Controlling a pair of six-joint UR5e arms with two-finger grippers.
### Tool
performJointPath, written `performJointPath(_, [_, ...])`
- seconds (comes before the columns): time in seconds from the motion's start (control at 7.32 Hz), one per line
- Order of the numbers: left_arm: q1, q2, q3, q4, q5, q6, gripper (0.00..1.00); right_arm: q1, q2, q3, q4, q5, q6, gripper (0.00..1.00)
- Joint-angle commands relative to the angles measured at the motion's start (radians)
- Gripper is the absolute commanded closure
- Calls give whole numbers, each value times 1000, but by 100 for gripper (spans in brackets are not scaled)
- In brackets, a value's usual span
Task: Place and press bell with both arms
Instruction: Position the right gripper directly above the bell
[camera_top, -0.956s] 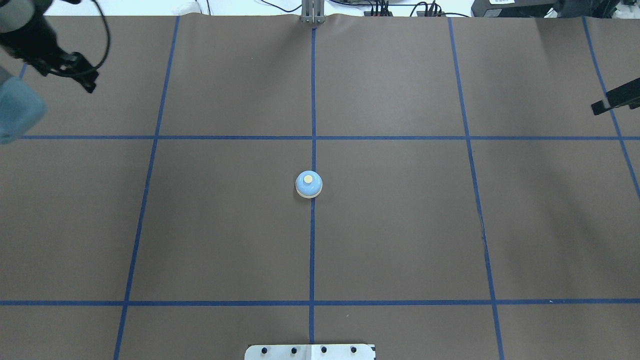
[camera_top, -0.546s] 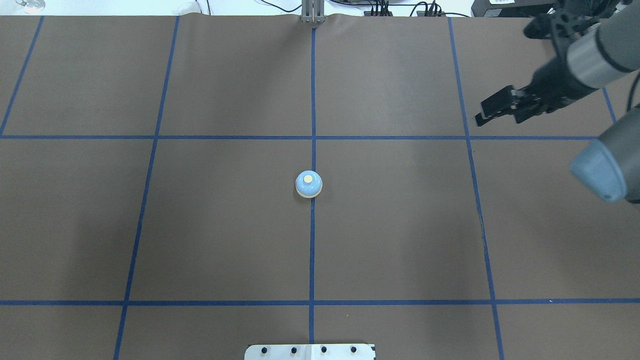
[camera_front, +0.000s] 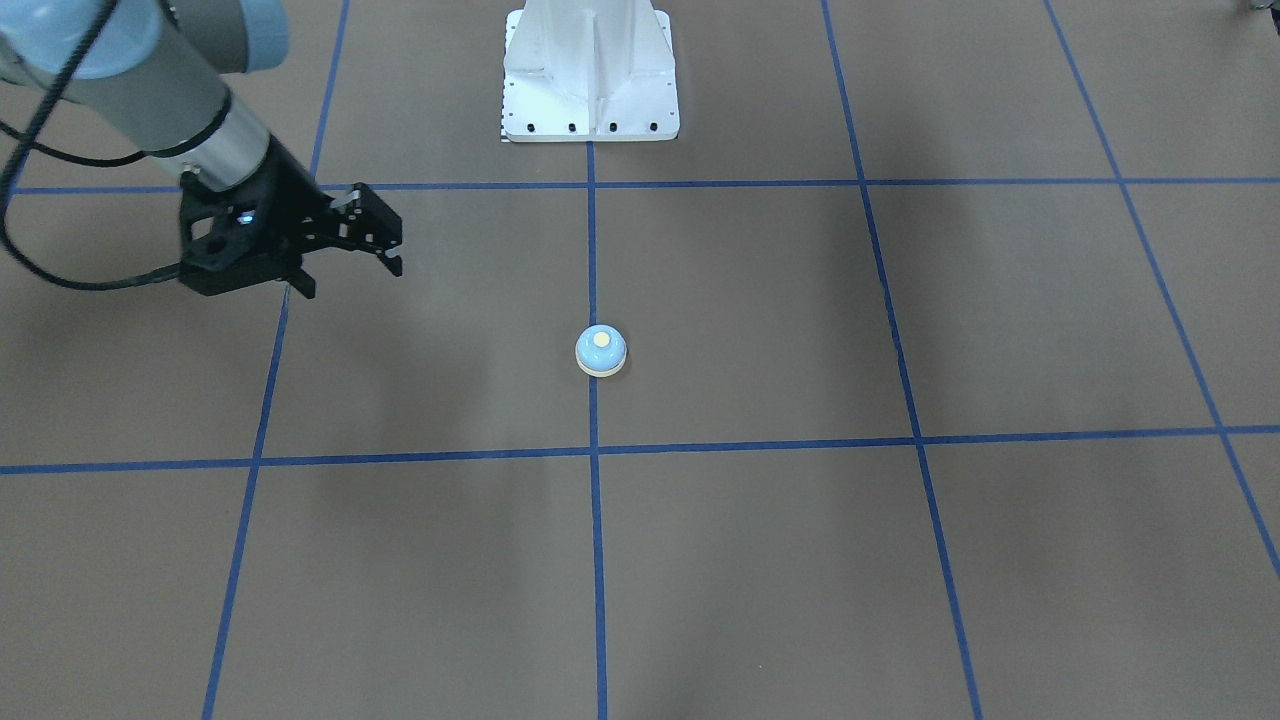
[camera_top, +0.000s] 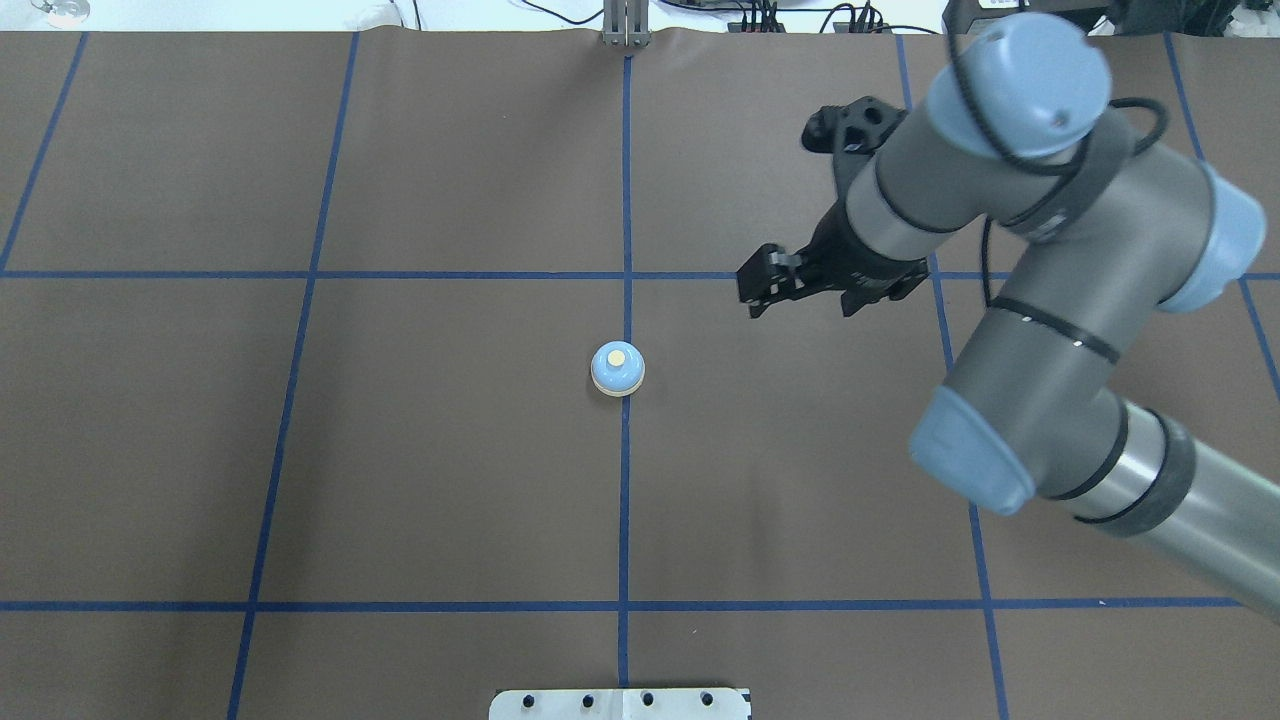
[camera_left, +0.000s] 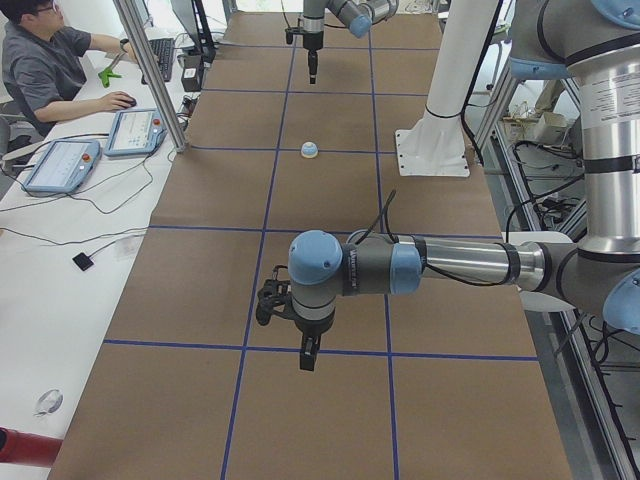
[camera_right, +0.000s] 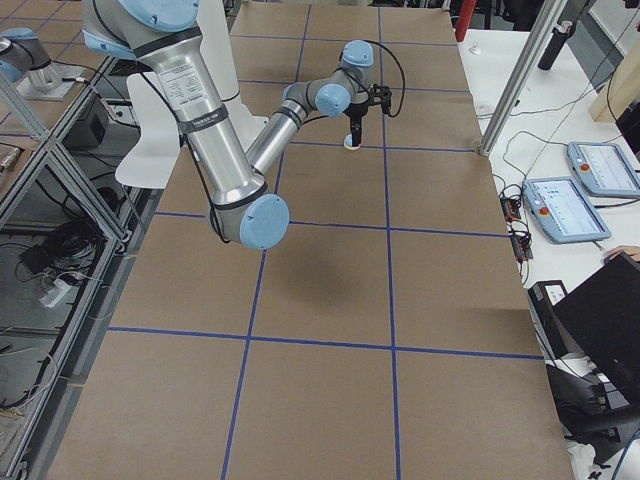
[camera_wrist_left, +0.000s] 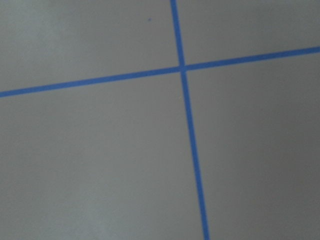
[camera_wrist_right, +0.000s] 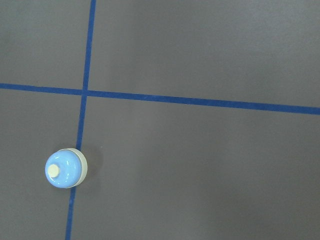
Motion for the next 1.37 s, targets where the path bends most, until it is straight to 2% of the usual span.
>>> performJointPath(0.0, [-11,31,1,-10,-1,12,0,-147,132,-60,-68,-135,140,3])
performJointPath(0.14, [-11,42,-2,-11,1,12,0,-182,257,-209,-69,-187,181,16])
performJointPath(0.27, [-11,43,-1,-11,2,12,0,-199,351,-338,-63,-204,208,55])
performJointPath(0.41, [-12,48,-1,-11,2,12,0,-204,380,-391,-54,-203,208,100])
performJointPath(0.55, [-11,57,-2,-14,-1,12,0,-207,381,-414,-50,-202,200,100])
performJointPath(0.82, [-12,60,-4,-16,-1,12,0,-215,381,-514,40,-203,191,100])
performJointPath(1.23, [-12,59,-8,-17,-1,12,0,-215,368,-531,59,-203,183,100])
